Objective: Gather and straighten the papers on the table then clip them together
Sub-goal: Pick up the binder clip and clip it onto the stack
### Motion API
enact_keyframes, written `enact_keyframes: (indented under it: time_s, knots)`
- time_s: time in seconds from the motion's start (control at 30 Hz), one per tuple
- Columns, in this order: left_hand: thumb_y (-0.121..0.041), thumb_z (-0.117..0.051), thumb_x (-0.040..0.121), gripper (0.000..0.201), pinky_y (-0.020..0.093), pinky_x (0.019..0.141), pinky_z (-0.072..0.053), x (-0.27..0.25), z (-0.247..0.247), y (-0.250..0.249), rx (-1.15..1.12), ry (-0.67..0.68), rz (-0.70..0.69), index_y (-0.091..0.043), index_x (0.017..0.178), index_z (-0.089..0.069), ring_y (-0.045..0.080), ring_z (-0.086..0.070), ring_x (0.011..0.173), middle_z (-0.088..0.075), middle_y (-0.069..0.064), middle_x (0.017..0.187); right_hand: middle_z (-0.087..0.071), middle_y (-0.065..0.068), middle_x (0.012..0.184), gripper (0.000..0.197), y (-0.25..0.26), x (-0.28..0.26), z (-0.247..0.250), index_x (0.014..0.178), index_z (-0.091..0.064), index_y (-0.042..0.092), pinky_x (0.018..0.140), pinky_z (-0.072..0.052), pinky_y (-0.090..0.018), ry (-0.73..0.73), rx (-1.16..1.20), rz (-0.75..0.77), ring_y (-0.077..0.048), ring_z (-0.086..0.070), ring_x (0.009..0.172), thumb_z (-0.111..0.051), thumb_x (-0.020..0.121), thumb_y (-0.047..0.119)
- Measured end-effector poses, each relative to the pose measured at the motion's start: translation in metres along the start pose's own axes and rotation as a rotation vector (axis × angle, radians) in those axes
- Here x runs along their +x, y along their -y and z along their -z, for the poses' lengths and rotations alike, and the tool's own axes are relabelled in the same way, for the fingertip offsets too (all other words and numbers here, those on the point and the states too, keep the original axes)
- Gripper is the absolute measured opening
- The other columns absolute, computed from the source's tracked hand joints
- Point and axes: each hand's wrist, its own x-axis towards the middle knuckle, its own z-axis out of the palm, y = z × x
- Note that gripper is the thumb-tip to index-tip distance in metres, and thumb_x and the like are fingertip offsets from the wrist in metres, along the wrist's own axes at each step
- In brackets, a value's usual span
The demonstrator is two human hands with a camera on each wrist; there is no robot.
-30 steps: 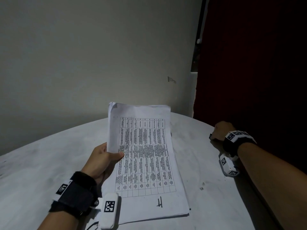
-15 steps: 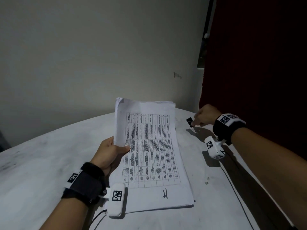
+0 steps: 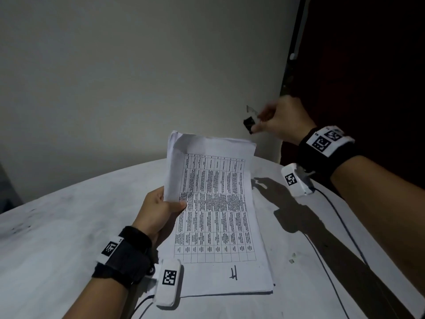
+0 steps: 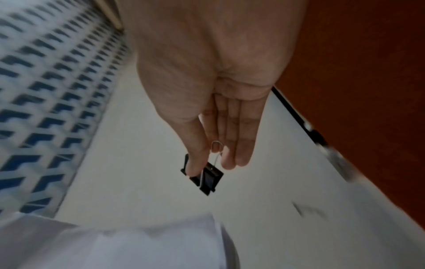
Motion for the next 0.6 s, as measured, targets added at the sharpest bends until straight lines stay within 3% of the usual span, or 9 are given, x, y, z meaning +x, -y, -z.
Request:
enact_keyframes:
  time_s: [0.07,0.2,0.27,0.33,0.43,0.53,0.6]
  knots:
    - [0.022,-0.058,0.086,0.03,0.026,0.072,-0.059,-0.002,-0.001,-0.002,0.019,-0.012,-0.037,0.005,0.109,-0.066,0.023,-0.074,0.084,-0.074,0.018,0.102,-0.073,-0.005,0.084,0.036,0.022,-0.002,0.017,0.093,-0.077,0.007,0.064,-0.049,-0.016,-0.071,0.001,0.101,-0.015,-0.068,0.078,-0.095,0.066,0.023]
    - [0.017,-0.062,0.086,0.021,0.039,0.077,-0.057,-0.003,-0.003,-0.005,0.08,-0.051,-0.124,0.002,0.099,-0.068,0.029,-0.064,0.081,-0.067,0.021,0.091,-0.074,-0.006,0.085,0.032,0.06,-0.017,0.022,0.091,-0.075,0.009,0.073,-0.057,-0.036,0.024,-0.186,0.314,-0.023,-0.069,0.081,-0.093,0.07,0.025]
    - [0.016,-0.064,0.086,0.019,0.033,0.07,-0.053,-0.004,-0.004,-0.007,0.106,-0.069,-0.176,-0.001,0.095,-0.069,0.025,-0.059,0.076,-0.062,0.015,0.083,-0.068,-0.004,0.081,0.026,0.069,-0.023,0.014,0.089,-0.073,0.008,0.066,-0.048,-0.033,0.059,-0.279,0.413,-0.022,-0.063,0.077,-0.089,0.075,0.023]
    - [0.016,-0.068,0.084,0.027,0.024,0.067,-0.054,-0.005,-0.005,-0.01,0.161,-0.08,-0.244,-0.01,0.092,-0.072,0.017,-0.063,0.074,-0.071,0.004,0.079,-0.063,-0.003,0.081,0.017,0.074,-0.029,0.008,0.087,-0.072,0.009,0.065,-0.036,-0.028,0.064,-0.355,0.487,-0.02,-0.054,0.075,-0.084,0.08,0.019]
    - [0.018,-0.069,0.081,0.038,0.019,0.064,-0.053,-0.005,-0.003,-0.011,0.208,-0.082,-0.296,-0.018,0.091,-0.073,0.006,-0.067,0.073,-0.077,-0.008,0.076,-0.062,-0.006,0.081,0.012,0.079,-0.037,0.005,0.082,-0.067,0.011,0.058,-0.027,-0.027,0.071,-0.417,0.551,-0.02,-0.048,0.072,-0.076,0.086,0.018]
    - [0.022,-0.067,0.079,0.038,0.017,0.062,-0.051,-0.009,-0.003,-0.014,0.202,-0.077,-0.334,-0.015,0.087,-0.073,0.002,-0.067,0.069,-0.076,-0.007,0.073,-0.059,-0.005,0.076,0.016,0.085,-0.043,0.007,0.078,-0.065,0.01,0.051,-0.02,-0.017,0.042,-0.454,0.596,-0.021,-0.047,0.065,-0.076,0.087,0.017]
    - [0.026,-0.061,0.079,0.039,0.02,0.06,-0.052,-0.011,-0.004,-0.015,0.182,-0.08,-0.347,-0.01,0.084,-0.073,0.004,-0.066,0.064,-0.074,-0.003,0.068,-0.061,-0.008,0.072,0.017,0.087,-0.044,0.009,0.075,-0.065,0.007,0.048,-0.022,-0.023,0.02,-0.482,0.614,-0.024,-0.048,0.06,-0.078,0.084,0.012]
